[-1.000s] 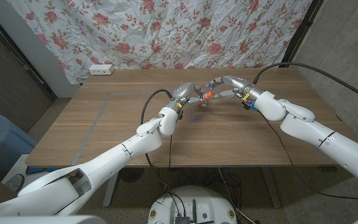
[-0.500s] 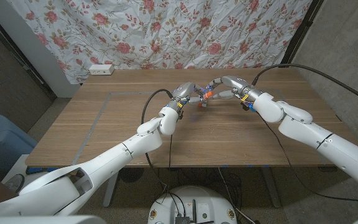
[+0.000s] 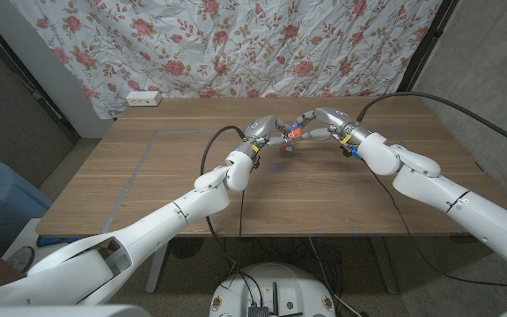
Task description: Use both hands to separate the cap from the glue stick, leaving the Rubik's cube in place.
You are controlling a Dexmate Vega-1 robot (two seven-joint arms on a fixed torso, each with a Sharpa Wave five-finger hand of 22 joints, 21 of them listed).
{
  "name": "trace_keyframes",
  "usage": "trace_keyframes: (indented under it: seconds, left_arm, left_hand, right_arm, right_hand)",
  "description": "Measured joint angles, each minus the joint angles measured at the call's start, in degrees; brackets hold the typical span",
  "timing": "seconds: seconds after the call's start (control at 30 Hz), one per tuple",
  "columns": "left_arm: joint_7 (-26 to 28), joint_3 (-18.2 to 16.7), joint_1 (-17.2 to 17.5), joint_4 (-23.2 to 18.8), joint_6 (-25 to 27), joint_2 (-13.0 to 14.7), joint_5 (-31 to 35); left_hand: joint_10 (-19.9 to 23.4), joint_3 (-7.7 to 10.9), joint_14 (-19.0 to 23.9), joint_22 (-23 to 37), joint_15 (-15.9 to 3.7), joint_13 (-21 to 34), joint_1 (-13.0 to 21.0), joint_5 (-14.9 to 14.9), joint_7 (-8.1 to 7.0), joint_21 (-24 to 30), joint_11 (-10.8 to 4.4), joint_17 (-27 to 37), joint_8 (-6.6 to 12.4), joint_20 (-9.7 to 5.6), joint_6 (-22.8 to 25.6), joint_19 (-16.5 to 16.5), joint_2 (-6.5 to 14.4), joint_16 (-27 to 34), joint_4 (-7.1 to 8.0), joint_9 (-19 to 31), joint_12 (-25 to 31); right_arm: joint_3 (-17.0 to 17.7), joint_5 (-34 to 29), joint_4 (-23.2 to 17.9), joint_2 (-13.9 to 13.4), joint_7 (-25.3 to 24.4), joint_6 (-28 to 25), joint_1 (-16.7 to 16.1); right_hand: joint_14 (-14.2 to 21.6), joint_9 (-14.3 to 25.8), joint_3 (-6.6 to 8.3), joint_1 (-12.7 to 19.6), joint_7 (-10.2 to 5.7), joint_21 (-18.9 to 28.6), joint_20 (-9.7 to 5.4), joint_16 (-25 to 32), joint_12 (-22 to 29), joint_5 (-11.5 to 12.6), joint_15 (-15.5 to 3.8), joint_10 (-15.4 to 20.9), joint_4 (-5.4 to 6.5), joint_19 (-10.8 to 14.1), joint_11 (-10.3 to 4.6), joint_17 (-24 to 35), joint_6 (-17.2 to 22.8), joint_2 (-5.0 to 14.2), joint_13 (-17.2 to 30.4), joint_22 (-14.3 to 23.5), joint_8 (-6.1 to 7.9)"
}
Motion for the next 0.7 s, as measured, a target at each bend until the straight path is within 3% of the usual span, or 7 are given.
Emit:
trace_keyframes:
  seconds: [0.7]
  left_arm:
    - [0.2, -0.3, 0.8, -1.5, -0.1, 0.6, 0.6]
  left_hand:
    - [0.1, 0.02, 0.0, 0.0, 0.00, 0.0, 0.0, 0.1, 0.01, 0.0, -0.07, 0.0, 0.21, 0.00, 0.0, 0.0, 0.0, 0.0, -0.02, 0.0, 0.0]
  right_arm:
    - [1.0, -0.1, -1.2, -0.2, -2.5, -0.6, -1.5]
  right_hand:
    - [3.4, 0.3, -0.01, 0.7, -0.01, -0.3, -1.00, 3.0, 1.5, 0.0, -0.13, 6.4, -0.01, 1.0, -1.18, 0.6, 7.6, 0.69, 1.1, 0.0, 4.00]
